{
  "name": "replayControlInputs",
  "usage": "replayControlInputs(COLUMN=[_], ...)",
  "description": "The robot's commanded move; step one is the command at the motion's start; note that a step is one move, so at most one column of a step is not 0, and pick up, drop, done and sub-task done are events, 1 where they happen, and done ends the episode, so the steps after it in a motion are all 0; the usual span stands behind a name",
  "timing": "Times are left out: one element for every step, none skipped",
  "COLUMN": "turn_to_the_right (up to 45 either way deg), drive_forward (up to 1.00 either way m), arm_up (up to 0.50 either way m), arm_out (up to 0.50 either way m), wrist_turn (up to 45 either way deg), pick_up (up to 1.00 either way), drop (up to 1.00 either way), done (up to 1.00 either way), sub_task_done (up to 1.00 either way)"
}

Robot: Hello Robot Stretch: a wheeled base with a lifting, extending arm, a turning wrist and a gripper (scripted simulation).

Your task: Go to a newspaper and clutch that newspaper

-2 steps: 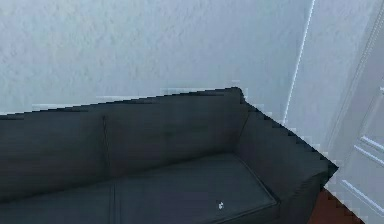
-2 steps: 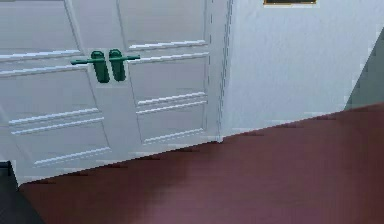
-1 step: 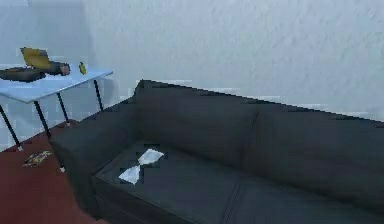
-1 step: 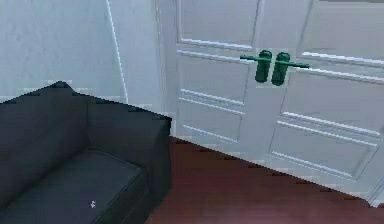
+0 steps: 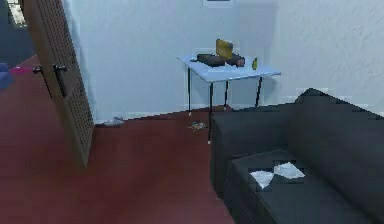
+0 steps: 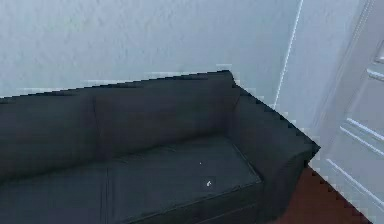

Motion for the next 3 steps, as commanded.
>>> replayControlInputs(turn_to_the_right=[-45.0, -15.0, 45.0], drive_forward=[0.0, 0.0, 0.0], arm_up=[0.0, 0.0, 0.0], arm_out=[0.0, 0.0, 0.0], wrist_turn=[0.0, 0.0, 0.0], pick_up=[0.0, 0.0, 0.0], drop=[0.0, 0.0, 0.0], done=[0.0, 0.0, 0.0], sub_task_done=[0.0, 0.0, 0.0])
